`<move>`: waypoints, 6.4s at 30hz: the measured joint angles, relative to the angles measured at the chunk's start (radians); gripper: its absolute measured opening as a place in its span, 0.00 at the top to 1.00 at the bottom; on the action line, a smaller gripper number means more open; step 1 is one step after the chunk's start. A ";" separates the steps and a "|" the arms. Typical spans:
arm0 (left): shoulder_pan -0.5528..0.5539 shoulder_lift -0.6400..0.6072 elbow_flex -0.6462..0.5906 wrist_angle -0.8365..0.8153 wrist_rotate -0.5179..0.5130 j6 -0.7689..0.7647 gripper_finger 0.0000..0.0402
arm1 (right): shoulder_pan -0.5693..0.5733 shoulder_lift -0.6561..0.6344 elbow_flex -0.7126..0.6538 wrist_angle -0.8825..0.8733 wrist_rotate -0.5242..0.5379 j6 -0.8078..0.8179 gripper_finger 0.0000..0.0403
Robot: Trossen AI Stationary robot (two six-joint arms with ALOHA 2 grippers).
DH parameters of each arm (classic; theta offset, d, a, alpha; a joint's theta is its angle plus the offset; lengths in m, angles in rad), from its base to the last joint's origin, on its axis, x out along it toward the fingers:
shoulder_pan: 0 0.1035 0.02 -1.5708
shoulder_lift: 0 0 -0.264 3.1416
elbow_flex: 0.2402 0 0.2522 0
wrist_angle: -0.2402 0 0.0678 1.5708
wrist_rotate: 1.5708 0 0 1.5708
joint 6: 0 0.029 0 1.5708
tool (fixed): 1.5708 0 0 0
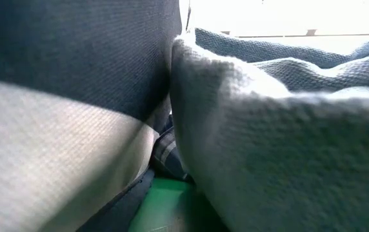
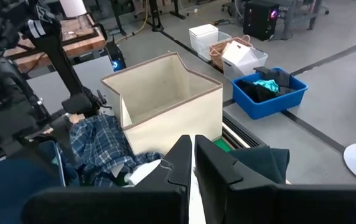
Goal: Sort clothes
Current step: Put the white dress into the white laundry organizer
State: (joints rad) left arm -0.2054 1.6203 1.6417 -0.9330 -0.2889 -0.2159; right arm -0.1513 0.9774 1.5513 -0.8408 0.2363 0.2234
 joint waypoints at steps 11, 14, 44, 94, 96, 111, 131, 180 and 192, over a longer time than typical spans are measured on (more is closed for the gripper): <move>0.035 0.109 -0.002 0.077 0.001 -0.003 0.72 | 0.000 -0.052 0.000 -0.063 0.000 -0.012 0.97; 0.049 0.115 -0.007 0.085 0.001 -0.003 0.72 | 0.000 -0.062 0.000 -0.066 0.000 -0.013 0.97; 0.155 0.240 -0.049 0.165 0.010 -0.011 0.60 | 0.000 -0.065 -0.007 -0.090 0.029 -0.045 0.97; 0.236 0.236 0.423 -0.073 0.118 0.405 1.00 | 0.000 -0.064 -0.008 -0.051 0.089 -0.051 0.97; 0.246 0.236 0.493 -0.100 0.116 0.401 1.00 | 0.000 -0.064 -0.008 -0.051 0.089 -0.052 0.97; 0.268 -0.018 0.622 0.239 0.108 0.302 1.00 | 0.000 -0.058 -0.008 -0.036 0.121 -0.051 0.97; 0.267 -0.204 0.715 0.579 -0.045 0.325 1.00 | 0.000 0.011 -0.008 -0.036 0.133 -0.059 0.97; 0.618 -0.164 0.711 -0.200 -0.614 0.363 1.00 | 0.000 0.066 -0.008 -0.036 0.132 -0.038 0.97; 0.614 -0.188 0.712 -0.335 -0.455 0.242 1.00 | 0.000 0.066 -0.008 -0.036 0.132 -0.039 0.97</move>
State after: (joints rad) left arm 0.4088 1.4325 2.3539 -1.2684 -0.7438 0.0265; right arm -0.1513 1.0439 1.5430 -0.8772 0.3687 0.1848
